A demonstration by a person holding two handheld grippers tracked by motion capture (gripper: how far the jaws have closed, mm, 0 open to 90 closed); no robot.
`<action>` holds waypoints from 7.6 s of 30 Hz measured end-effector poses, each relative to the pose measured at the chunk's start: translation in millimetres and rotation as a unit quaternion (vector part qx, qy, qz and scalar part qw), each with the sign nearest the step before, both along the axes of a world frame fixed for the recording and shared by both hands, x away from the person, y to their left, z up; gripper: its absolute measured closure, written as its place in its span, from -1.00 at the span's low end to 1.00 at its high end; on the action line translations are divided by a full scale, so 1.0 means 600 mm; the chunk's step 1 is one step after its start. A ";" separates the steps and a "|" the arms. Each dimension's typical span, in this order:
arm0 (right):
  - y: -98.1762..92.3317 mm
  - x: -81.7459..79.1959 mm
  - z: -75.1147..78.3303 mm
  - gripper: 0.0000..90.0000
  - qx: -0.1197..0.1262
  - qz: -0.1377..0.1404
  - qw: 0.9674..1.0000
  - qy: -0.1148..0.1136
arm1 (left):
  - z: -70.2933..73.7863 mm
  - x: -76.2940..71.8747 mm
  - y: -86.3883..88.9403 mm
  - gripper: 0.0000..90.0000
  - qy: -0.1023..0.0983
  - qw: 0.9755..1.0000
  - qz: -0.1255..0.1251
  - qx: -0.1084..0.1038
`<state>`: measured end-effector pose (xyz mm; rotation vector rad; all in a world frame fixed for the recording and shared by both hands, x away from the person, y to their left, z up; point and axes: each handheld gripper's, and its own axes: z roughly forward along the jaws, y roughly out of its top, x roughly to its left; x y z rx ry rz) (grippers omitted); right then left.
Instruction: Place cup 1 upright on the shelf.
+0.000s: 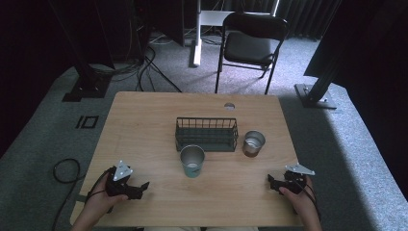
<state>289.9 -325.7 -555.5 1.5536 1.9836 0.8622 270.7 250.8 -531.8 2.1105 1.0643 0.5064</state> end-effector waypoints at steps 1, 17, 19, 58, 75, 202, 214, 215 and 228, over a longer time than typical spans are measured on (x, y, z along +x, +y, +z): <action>0.000 0.000 0.000 -0.74 0.000 0.000 1.000 0.000 | 0.000 0.001 -0.003 -0.96 -0.002 1.000 -0.002 0.000; 0.000 0.000 0.000 -0.74 0.000 0.000 1.000 0.000 | 0.011 0.013 -0.062 -0.96 -0.015 0.998 -0.054 -0.004; 0.000 0.000 0.000 -0.74 0.000 0.000 1.000 0.000 | 0.011 0.013 -0.065 -0.96 -0.014 0.998 -0.059 -0.005; 0.000 0.000 0.000 -0.74 0.001 0.000 1.000 0.000 | 0.021 0.039 -0.183 -0.96 -0.030 0.989 -0.139 -0.034; 0.000 0.000 0.000 -0.74 0.001 0.000 1.000 0.000 | 0.036 0.056 -0.219 -0.96 -0.057 0.988 -0.134 -0.057; -0.005 0.000 0.000 -0.74 0.017 0.000 1.000 -0.002 | 0.230 0.192 -0.276 -0.69 -0.216 0.960 0.064 -0.166; -0.007 -0.001 0.001 -0.74 0.019 0.001 1.000 -0.001 | 0.197 0.212 -0.293 -0.69 -0.223 0.958 0.118 -0.135; -0.007 -0.001 0.000 -0.74 0.017 0.002 1.000 -0.001 | 0.193 0.214 -0.294 -0.69 -0.223 0.958 0.119 -0.134; -0.006 -0.002 0.000 -0.74 0.008 0.002 1.000 -0.001 | 0.144 0.235 -0.308 -0.69 -0.211 0.959 0.156 -0.109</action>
